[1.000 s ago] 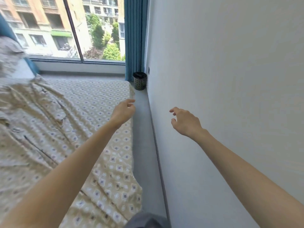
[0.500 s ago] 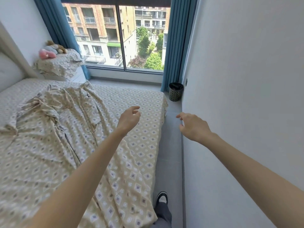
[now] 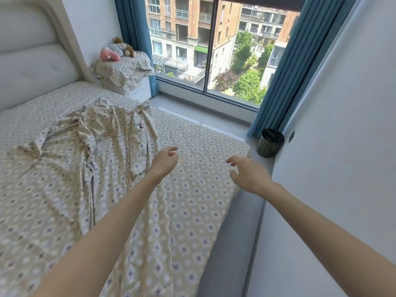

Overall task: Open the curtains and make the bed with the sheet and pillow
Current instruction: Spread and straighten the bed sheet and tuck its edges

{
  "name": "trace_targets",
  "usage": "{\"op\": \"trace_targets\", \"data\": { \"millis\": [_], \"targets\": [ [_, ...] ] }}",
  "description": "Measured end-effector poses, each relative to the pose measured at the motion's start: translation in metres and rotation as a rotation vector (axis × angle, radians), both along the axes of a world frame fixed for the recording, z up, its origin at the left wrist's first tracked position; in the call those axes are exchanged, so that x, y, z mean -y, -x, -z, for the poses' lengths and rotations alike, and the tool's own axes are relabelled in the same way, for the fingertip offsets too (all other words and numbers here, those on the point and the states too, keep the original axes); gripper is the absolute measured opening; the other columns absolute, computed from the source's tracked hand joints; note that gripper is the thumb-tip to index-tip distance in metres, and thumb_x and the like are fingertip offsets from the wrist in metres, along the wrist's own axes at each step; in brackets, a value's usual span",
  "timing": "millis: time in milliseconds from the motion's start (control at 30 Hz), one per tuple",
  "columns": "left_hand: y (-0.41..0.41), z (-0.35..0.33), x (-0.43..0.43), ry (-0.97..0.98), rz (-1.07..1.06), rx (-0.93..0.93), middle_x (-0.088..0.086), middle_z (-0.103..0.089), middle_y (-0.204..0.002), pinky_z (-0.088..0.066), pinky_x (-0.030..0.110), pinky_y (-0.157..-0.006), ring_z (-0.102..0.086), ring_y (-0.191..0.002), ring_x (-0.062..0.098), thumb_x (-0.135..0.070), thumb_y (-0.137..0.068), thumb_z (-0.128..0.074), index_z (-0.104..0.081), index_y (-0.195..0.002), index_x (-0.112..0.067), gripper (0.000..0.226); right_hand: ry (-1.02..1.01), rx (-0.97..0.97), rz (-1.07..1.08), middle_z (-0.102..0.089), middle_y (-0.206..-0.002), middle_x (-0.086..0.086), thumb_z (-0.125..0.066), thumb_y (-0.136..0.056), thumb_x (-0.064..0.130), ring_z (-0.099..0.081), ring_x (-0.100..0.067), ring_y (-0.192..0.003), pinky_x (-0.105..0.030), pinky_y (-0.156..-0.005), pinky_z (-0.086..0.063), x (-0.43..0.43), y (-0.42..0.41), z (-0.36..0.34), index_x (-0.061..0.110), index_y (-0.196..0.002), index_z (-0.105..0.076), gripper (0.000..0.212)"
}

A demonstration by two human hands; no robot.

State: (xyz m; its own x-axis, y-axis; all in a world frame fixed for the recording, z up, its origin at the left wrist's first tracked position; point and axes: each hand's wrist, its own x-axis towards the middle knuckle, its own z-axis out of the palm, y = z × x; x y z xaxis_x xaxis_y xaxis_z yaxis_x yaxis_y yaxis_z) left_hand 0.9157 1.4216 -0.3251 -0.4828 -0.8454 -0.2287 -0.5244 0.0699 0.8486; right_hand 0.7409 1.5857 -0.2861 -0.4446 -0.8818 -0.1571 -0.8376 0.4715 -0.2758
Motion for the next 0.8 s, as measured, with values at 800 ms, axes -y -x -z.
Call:
{"op": "trace_targets", "data": {
  "millis": [800],
  "targets": [
    [0.051,0.092,0.134,-0.178,-0.864,0.163,-0.001,-0.051,-0.138,-0.043,0.022,-0.068,-0.056,-0.080,0.006,-0.032,-0.100,-0.040,-0.049,-0.135,-0.026,0.037,-0.482,0.456,-0.492,-0.051,-0.079,0.005,-0.046,-0.096,0.014,-0.047,-0.012,-0.064,-0.021,-0.058,-0.046,0.373,0.143,0.107,0.014,-0.126,-0.058,0.033]
  ]
}}
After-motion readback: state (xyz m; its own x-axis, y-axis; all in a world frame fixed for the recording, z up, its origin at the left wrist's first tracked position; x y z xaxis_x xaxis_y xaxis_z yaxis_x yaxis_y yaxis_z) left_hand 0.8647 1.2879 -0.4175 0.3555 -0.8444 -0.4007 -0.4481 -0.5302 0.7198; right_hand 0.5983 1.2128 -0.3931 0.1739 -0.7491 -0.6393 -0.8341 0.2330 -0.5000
